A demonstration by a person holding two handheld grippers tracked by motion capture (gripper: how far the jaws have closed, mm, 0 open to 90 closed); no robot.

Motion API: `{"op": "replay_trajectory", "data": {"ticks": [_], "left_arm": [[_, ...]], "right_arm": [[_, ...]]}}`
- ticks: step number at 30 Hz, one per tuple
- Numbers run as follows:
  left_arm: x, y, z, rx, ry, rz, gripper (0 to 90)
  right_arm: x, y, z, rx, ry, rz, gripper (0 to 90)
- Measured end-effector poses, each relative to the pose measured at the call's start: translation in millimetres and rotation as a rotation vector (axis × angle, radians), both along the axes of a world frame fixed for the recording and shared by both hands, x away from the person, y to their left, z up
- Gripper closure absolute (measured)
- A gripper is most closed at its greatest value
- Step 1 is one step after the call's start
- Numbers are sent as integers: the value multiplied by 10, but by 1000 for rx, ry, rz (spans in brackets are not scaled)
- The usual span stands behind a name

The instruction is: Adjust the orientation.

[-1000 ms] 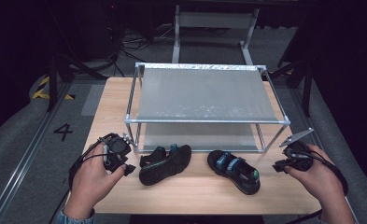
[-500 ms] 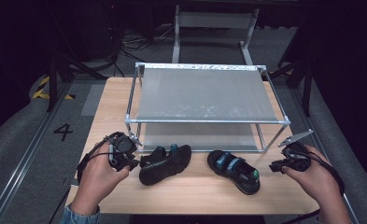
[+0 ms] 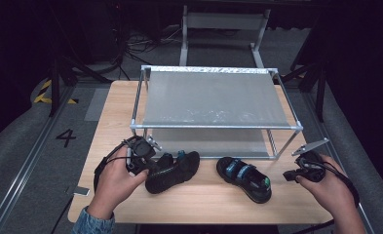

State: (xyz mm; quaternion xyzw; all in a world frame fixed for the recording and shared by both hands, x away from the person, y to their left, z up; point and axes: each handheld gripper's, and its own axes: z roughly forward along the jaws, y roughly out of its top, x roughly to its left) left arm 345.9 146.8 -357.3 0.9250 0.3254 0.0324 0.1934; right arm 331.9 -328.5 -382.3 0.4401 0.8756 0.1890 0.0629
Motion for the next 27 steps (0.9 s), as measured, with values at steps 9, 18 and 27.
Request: {"op": "replay_trajectory", "data": {"ticks": [9, 18, 27], "left_arm": [[105, -124, -127, -91, -1, -60, 843], [193, -188, -263, -160, 3, -51, 896], [226, -184, -339, -175, 30, -26, 899]], "right_arm": [[-27, -4, -25, -5, 8, -3, 866], [-26, 9, -31, -7, 3, 3, 864], [-30, 18, -24, -8, -3, 8, 865]]}}
